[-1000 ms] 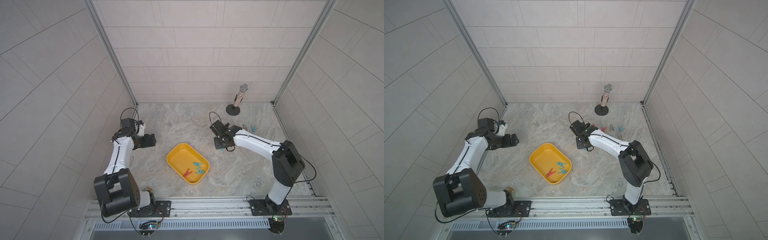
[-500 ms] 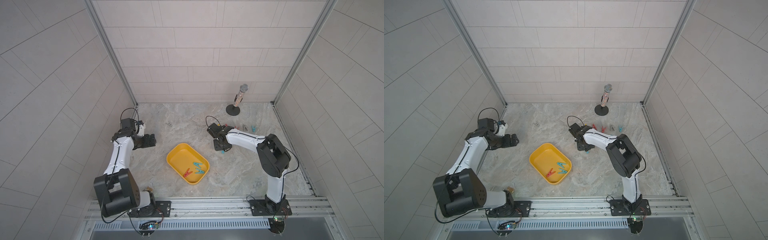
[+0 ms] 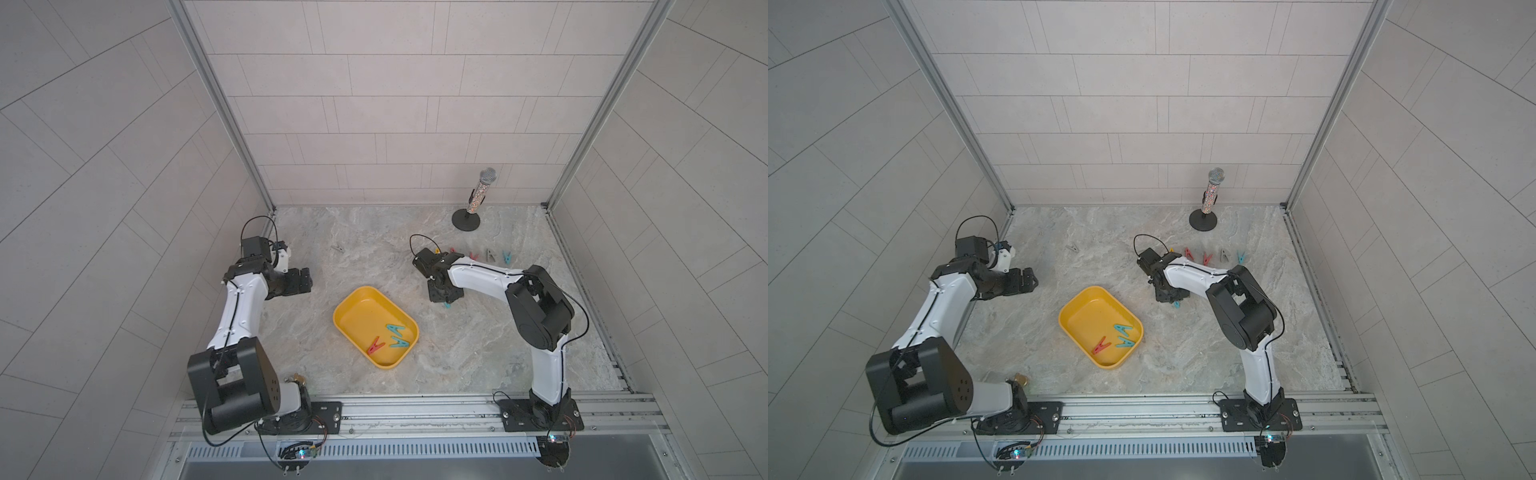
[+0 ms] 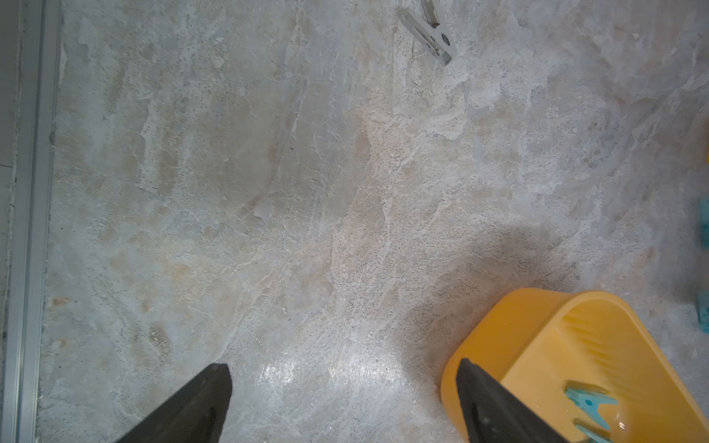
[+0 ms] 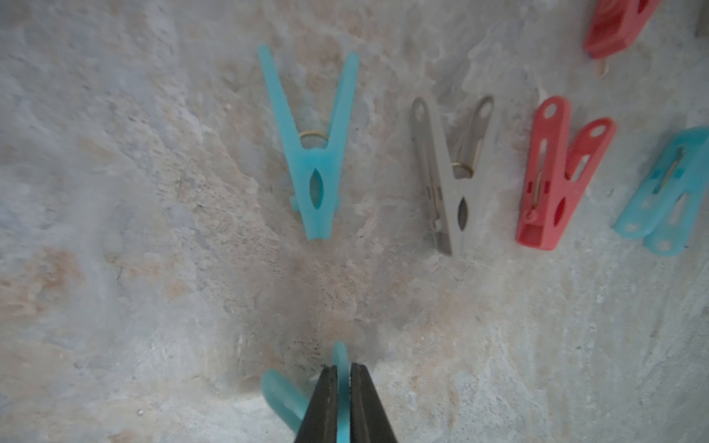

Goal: Take the clothespins out of the storage box
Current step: Place the clothespin at the center of the board.

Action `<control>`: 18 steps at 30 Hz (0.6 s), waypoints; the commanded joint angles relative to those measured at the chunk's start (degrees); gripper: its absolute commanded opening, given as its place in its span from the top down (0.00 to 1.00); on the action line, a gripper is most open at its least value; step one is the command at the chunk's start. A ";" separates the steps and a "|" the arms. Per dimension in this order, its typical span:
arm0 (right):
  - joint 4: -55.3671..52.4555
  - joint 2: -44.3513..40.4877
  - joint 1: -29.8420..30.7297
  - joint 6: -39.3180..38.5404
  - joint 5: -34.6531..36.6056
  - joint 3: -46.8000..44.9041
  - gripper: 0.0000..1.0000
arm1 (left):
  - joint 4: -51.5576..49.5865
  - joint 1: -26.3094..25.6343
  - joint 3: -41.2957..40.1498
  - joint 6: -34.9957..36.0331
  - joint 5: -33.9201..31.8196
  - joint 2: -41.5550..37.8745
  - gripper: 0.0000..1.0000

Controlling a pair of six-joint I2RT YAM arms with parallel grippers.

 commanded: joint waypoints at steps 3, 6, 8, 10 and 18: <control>-2.15 -0.46 -0.06 0.95 1.11 0.70 0.86 | -0.38 0.46 0.84 0.03 0.12 -0.71 0.00; -2.47 -1.25 -0.10 1.05 1.29 0.73 0.81 | -0.41 0.46 0.81 0.03 0.16 -0.77 0.00; -2.60 -2.03 -0.10 1.08 1.29 0.74 0.80 | -0.40 0.48 0.82 -0.03 0.16 -0.74 0.00; -2.89 -3.20 -0.10 1.04 1.24 0.74 0.80 | -0.39 0.48 0.81 -0.06 0.13 -0.82 0.00; -0.84 -11.66 0.20 -2.20 0.00 -0.19 0.81 | -0.39 0.29 1.59 0.02 -0.63 -1.40 0.00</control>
